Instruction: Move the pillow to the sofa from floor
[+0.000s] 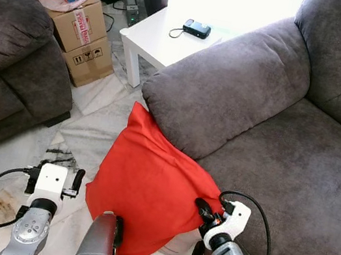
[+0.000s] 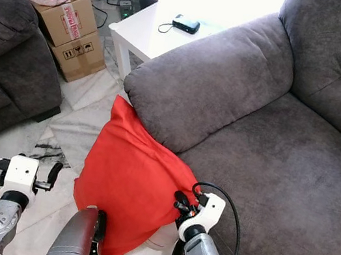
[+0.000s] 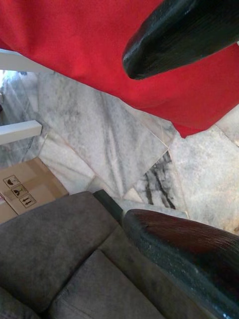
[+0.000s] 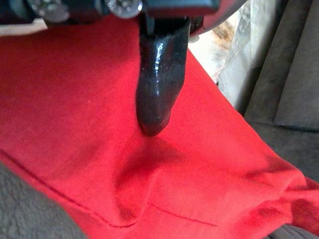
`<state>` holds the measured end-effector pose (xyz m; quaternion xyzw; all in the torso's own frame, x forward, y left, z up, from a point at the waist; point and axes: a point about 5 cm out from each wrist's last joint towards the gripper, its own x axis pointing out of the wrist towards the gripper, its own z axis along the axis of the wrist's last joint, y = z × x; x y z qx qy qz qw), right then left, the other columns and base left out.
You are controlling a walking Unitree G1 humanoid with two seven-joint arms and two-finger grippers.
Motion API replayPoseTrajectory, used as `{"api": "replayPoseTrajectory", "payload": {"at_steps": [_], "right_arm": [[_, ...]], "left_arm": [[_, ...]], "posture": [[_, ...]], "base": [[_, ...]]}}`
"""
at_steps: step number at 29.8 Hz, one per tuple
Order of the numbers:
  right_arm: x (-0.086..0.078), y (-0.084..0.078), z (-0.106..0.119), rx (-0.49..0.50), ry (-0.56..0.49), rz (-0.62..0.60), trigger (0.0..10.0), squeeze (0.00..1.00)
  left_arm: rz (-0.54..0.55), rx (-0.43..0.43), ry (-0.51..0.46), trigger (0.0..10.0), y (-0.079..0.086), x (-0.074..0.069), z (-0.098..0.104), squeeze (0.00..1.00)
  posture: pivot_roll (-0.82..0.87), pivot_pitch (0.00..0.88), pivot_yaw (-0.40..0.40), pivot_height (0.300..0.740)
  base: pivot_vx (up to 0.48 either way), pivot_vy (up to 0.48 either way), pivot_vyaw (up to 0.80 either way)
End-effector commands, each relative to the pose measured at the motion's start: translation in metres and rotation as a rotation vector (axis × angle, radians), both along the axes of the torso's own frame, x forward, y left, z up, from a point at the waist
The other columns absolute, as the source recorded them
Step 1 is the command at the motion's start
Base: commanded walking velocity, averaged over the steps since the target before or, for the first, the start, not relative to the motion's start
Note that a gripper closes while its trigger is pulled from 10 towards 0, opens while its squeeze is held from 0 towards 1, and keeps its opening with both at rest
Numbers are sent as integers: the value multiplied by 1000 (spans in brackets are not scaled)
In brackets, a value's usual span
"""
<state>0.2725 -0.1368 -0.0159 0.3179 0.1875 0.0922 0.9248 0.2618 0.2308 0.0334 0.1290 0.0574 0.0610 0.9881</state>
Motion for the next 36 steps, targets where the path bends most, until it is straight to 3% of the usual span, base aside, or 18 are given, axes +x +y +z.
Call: {"api": "replayPoseTrajectory", "payload": {"at_steps": [1,4,5,6,15,20,29,36], "right_arm": [[-4,0,-2,-5,-7,4,0,0],[-3,-4,0,-36,-35,22,0,0],[-4,-4,0,-43,-43,30,3255,0],[-4,-4,1,-49,-52,39,10000,0],[-9,-11,1,-141,-105,76,10000,0],[-12,-27,4,-199,-156,60,10000,0],[-8,-21,11,-213,-200,66,10000,0],[-1,-19,19,-216,-233,66,10000,0]], "left_arm": [[19,-9,53,10000,3,-8,-10,0],[15,-16,47,10000,2,-8,-9,0],[10,-18,44,10000,1,-8,-9,0],[7,-19,41,10000,0,-8,-8,0],[-2,-23,21,10000,0,-9,-4,0],[-12,-33,-6,10000,0,-8,2,0],[-41,-70,-3,10000,-9,-6,0,0],[-35,-71,-13,10000,-7,-4,3,0]], "posture": [[205,227,21,616],[202,225,18,616],[202,221,16,616],[201,220,16,616],[185,210,13,616],[175,203,14,616],[163,190,16,616],[161,185,13,616]], "base": [[0,0,0],[0,0,0],[0,0,0],[0,0,0],[0,0,0],[0,0,0],[0,0,0],[0,0,0]]}}
